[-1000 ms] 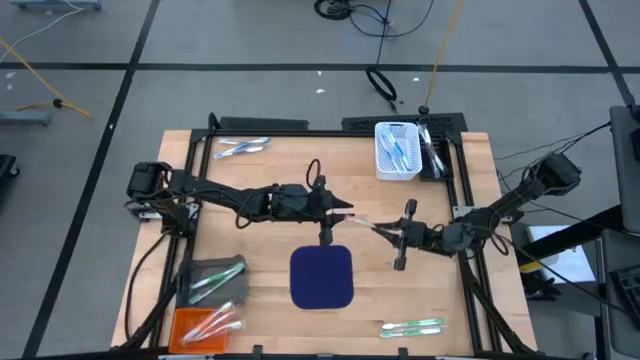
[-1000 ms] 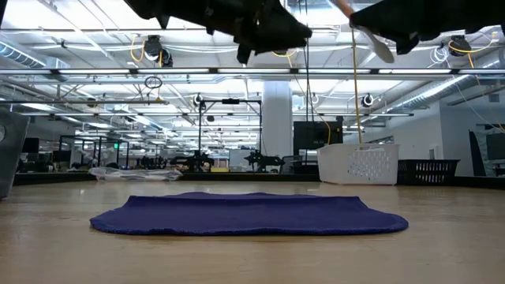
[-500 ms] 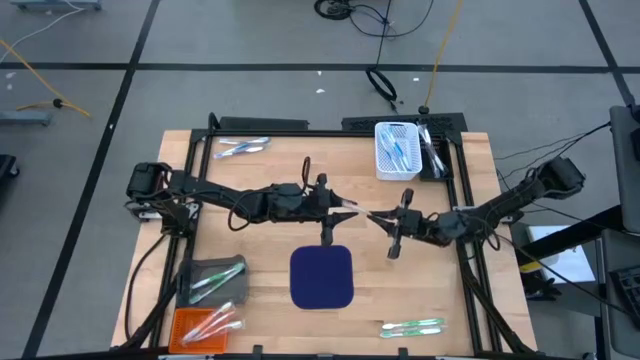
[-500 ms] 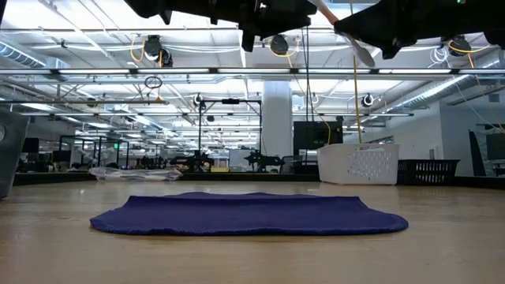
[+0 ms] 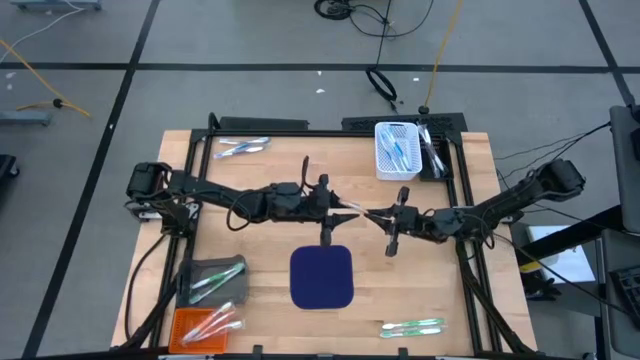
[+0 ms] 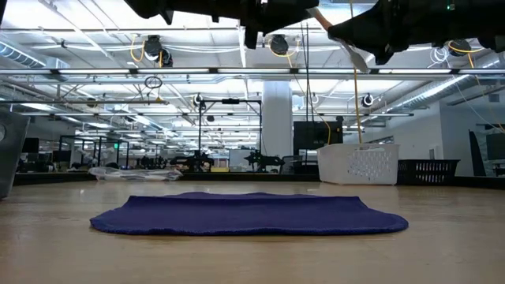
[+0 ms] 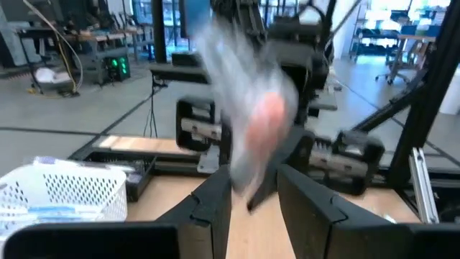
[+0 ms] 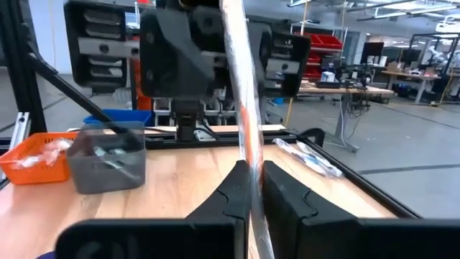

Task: Pick & Place Toothbrushes
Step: Put the orange toothbrush into the orange basket

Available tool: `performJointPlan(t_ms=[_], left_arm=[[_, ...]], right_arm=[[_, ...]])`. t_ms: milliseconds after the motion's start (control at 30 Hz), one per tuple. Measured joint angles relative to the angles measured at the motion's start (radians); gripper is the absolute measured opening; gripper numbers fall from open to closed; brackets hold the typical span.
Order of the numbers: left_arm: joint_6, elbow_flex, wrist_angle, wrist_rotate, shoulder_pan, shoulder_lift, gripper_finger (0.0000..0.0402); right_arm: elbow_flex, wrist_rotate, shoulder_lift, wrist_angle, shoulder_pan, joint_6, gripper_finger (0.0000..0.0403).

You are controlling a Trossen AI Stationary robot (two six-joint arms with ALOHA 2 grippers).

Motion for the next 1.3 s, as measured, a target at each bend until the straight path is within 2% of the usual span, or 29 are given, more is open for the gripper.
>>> performJointPlan(t_ms=[200,367,533,767,933,1067,1300], left_arm=[[0.003,0.0,0.018,-0.001,0.0,0.0,0.0104],[0.008,0.0,0.01,-0.004,0.001,0.0,0.0019],[0.002,0.0,0.007,-0.005,0.0,0.0,0.0012],[0.001,0.0,-0.035,-0.01,-0.014,-0.02,0.0008],[-0.009,0.0,-0.193,-0.047,-0.049,-0.098,0.0008],[-0.074,0.0,-0.349,-0.053,-0.099,-0.185,0.0008],[-0.314,0.0,-0.654,-0.054,-0.236,-0.344,0.0008]], right_arm=[[0.0,-0.001,0.037,0.055,-0.001,-0.007,0.0013],[0.0,-0.002,0.038,0.052,-0.001,-0.012,0.0013],[0.0,-0.002,0.038,0.051,0.0,-0.012,0.003],[0.0,-0.006,0.038,0.054,0.001,-0.032,0.0081],[0.0,0.003,0.037,0.044,0.002,-0.03,0.0125],[0.0,0.004,0.037,0.017,0.002,-0.028,0.015],[0.0,0.004,0.037,-0.012,0.002,-0.028,0.0164]])
